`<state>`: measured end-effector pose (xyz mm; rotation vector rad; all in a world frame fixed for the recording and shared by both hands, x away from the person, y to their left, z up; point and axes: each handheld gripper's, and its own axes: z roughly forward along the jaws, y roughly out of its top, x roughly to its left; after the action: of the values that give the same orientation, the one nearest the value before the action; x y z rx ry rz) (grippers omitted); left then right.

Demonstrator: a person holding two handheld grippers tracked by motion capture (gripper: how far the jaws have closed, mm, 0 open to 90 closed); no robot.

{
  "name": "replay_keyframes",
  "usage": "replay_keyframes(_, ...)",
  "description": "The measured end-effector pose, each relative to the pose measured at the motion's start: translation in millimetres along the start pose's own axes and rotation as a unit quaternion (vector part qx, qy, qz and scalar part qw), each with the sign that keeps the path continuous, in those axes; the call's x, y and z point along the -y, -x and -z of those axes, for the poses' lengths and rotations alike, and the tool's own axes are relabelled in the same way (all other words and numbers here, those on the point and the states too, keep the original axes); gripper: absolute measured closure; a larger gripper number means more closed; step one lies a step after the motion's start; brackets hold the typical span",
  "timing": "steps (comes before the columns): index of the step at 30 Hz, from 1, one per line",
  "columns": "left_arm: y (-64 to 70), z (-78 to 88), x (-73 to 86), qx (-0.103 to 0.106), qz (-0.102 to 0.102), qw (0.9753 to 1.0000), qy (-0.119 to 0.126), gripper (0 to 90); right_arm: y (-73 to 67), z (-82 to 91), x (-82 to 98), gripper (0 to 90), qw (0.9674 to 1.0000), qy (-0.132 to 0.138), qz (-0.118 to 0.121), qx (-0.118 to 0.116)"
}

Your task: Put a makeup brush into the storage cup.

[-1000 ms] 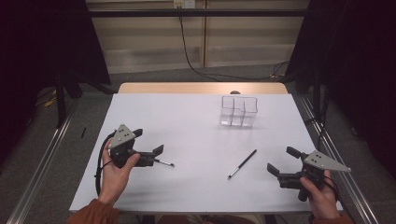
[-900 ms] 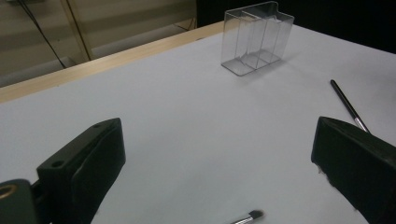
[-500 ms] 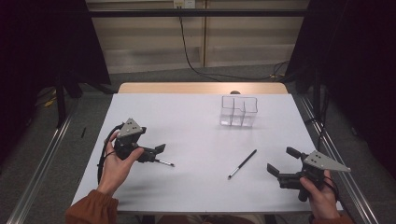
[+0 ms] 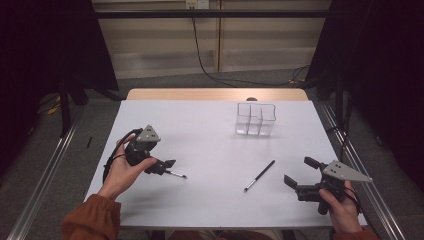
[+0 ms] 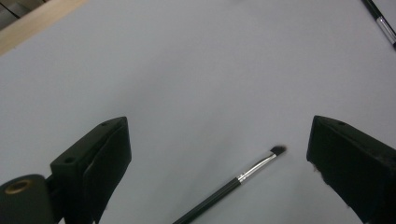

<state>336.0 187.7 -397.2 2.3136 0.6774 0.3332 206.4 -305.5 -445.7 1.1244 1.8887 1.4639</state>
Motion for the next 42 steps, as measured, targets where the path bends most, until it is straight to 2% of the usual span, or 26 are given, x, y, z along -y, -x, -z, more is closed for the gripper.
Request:
replay_keyframes(2, -0.9, -1.4, 0.6, 0.003, 0.002, 1.0000, -0.006, 6.7, -0.2, -0.2, 0.0, 0.0, 1.0000, -0.001, 0.001, -0.001)
replay_keyframes(7, -6.5, -9.1, 3.8, 0.022, -0.006, 0.9988, -0.043, 6.8, -0.4, -0.7, 0.2, 0.0, 1.0000, -0.003, 0.000, -0.001)
replay_keyframes(8, -7.8, -11.4, 4.8, 0.029, -0.008, 0.9981, -0.054, 6.8, -0.5, -0.6, 0.2, 0.0, 1.0000, -0.004, 0.001, -0.002)
replay_keyframes(9, -8.7, -13.8, 5.7, 0.027, -0.013, 0.9974, -0.065, 6.8, -0.6, -0.6, 0.3, 0.0, 1.0000, -0.004, 0.001, -0.002)
replay_keyframes(10, -10.8, -18.3, 7.5, 0.039, -0.015, 0.9957, -0.083, 6.8, -0.6, -0.5, 0.4, 0.0, 1.0000, -0.005, 0.002, -0.002)
replay_keyframes(11, -10.8, -18.3, 7.5, 0.039, -0.015, 0.9957, -0.083, 6.7, -0.6, -0.2, 0.5, 0.0, 1.0000, -0.005, 0.003, -0.002)
replay_keyframes(14, -15.4, -24.4, 11.1, 0.051, -0.006, 0.9934, -0.103, 6.8, -0.4, 0.6, 0.8, 0.0, 1.0000, -0.004, 0.003, -0.001)
replay_keyframes(17, -19.2, -25.6, 12.4, 0.052, -0.009, 0.9922, -0.113, 6.8, -0.7, 1.5, 1.0, 0.0, 1.0000, -0.004, 0.003, -0.001)
replay_keyframes(18, -22.2, -27.2, 13.6, 0.060, -0.007, 0.9907, -0.122, 7.0, -0.8, 1.7, 1.1, 0.0, 1.0000, -0.005, 0.003, -0.002)
replay_keyframes(21, -24.7, -28.8, 13.9, 0.060, -0.007, 0.9899, -0.128, 7.0, -0.9, 2.2, 1.3, 0.0, 1.0000, -0.005, 0.004, -0.001)
replay_keyframes(22, -26.2, -30.0, 13.6, 0.067, -0.002, 0.9893, -0.130, 7.0, -0.9, 2.2, 1.3, 0.0, 1.0000, -0.005, 0.004, -0.001)
replay_keyframes(23, -27.8, -31.8, 13.7, 0.074, -0.004, 0.9864, -0.146, 6.6, -1.0, 2.3, 1.3, 0.0, 1.0000, -0.005, 0.004, -0.001)
replay_keyframes(25, -27.9, -32.9, 14.3, 0.075, -0.010, 0.9859, -0.149, 6.6, -1.1, 2.4, 1.3, 0.0, 1.0000, -0.005, 0.003, -0.002)
replay_keyframes(27, -28.2, -34.9, 15.0, 0.074, -0.013, 0.9836, -0.164, 7.2, -0.9, 2.5, 1.6, 0.0, 1.0000, -0.006, 0.004, -0.003)
replay_keyframes(28, -28.3, -35.2, 14.8, 0.075, -0.019, 0.9816, -0.175, 8.0, -0.8, 2.3, 1.8, 0.0, 1.0000, -0.007, 0.003, -0.003)
replay_keyframes(30, -27.6, -35.2, 15.0, 0.079, -0.016, 0.9808, -0.178, 8.5, -0.8, 2.2, 1.8, 0.0, 1.0000, -0.007, 0.003, -0.003)
replay_keyframes(35, -25.7, -38.3, 17.1, 0.084, -0.032, 0.9760, -0.198, 11.5, -0.9, 2.0, 1.8, 0.0, 1.0000, -0.007, 0.002, -0.003)
replay_keyframes(37, -26.2, -42.5, 18.0, 0.086, -0.032, 0.9754, -0.200, 14.9, -1.3, 1.7, 1.8, 0.0, 1.0000, -0.007, 0.002, -0.005)
replay_keyframes(39, -25.2, -48.8, 18.2, 0.089, -0.038, 0.9732, -0.209, 17.4, -1.8, 1.1, 1.7, 0.0, 0.9999, -0.008, 0.003, -0.007)
replay_keyframes(40, -25.2, -48.8, 18.2, 0.089, -0.038, 0.9732, -0.209, 20.0, -1.7, 1.2, 1.7, 0.0, 0.9999, -0.007, 0.001, -0.008)
replay_keyframes(41, -25.1, -50.2, 18.0, 0.097, -0.044, 0.9714, -0.212, 20.0, -1.7, 1.2, 1.7, 0.0, 0.9999, -0.007, 0.001, -0.008)
replay_keyframes(42, -23.9, -52.8, 18.4, 0.100, -0.050, 0.9685, -0.222, 22.8, -1.3, 1.3, 1.8, 0.0, 0.9999, -0.007, 0.001, -0.008)
